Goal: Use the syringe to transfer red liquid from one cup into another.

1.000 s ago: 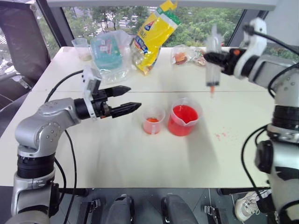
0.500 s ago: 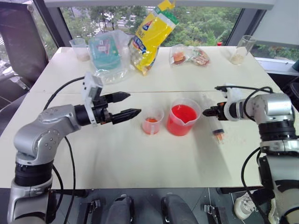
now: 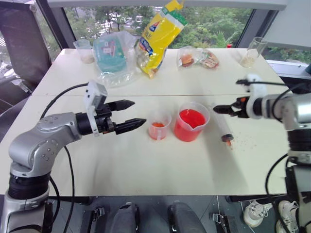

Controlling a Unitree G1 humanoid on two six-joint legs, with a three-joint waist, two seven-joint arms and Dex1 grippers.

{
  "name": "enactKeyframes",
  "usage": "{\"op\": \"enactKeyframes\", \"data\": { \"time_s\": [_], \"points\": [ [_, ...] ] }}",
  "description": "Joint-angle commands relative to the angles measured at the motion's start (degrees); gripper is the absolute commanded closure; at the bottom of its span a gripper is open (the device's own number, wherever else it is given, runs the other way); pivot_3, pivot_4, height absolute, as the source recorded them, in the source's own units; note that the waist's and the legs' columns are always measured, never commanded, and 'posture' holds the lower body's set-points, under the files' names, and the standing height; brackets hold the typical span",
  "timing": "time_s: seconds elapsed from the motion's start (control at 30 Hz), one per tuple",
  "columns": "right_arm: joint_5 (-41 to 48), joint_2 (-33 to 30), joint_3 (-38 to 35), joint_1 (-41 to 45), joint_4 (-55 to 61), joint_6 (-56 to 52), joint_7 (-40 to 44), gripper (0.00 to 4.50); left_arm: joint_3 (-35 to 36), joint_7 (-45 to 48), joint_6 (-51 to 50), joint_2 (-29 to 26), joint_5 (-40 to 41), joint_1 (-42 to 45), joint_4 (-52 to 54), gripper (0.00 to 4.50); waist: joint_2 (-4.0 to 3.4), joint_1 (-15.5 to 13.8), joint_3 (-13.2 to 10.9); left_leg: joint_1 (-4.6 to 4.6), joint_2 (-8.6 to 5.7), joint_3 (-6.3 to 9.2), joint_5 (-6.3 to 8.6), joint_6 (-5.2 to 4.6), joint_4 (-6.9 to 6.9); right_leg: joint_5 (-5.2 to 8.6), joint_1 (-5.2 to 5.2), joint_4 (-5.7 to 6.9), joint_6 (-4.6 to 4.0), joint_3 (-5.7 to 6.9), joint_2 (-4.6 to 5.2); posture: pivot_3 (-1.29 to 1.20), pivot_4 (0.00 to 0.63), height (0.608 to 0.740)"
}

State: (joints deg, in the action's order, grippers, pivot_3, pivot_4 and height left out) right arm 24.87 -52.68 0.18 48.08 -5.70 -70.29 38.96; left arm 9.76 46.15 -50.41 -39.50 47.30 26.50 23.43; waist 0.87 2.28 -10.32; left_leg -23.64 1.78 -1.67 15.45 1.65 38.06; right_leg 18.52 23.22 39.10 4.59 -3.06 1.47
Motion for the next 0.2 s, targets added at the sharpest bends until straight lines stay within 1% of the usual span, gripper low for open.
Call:
{"op": "enactKeyframes", "data": {
  "time_s": [0.03,0.13,0.2],
  "points": [
    [3.71,-5.70,-2.44,-3.00,9.79,3.70,8.57,0.05,0.71,0.82,0.17,-1.78,1.21,-0.22,2.01,0.00,0.02,0.00,0.00,0.00,0.00,0.02,0.00,0.00,0.00,0.00,-0.02,-0.02,0.00,0.02,-0.01,0.00,0.150,0.740],
    [6.49,-10.01,-4.96,-7.06,14.84,5.79,14.37,0.05,1.23,0.94,0.05,-2.69,1.86,-0.68,2.26,0.00,0.02,0.05,-0.01,0.03,0.01,0.03,0.00,-0.01,0.00,0.00,-0.07,-0.03,0.00,0.03,0.00,0.00,0.150,0.740],
    [8.60,-12.57,-8.63,-10.18,17.42,7.90,18.18,0.05,1.99,0.96,-0.32,-3.43,2.51,-1.10,2.36,0.00,0.03,0.03,-0.01,0.03,0.00,0.03,0.00,-0.01,0.00,0.00,-0.08,-0.03,0.00,0.02,0.01,0.00,0.150,0.740]
  ]
}}
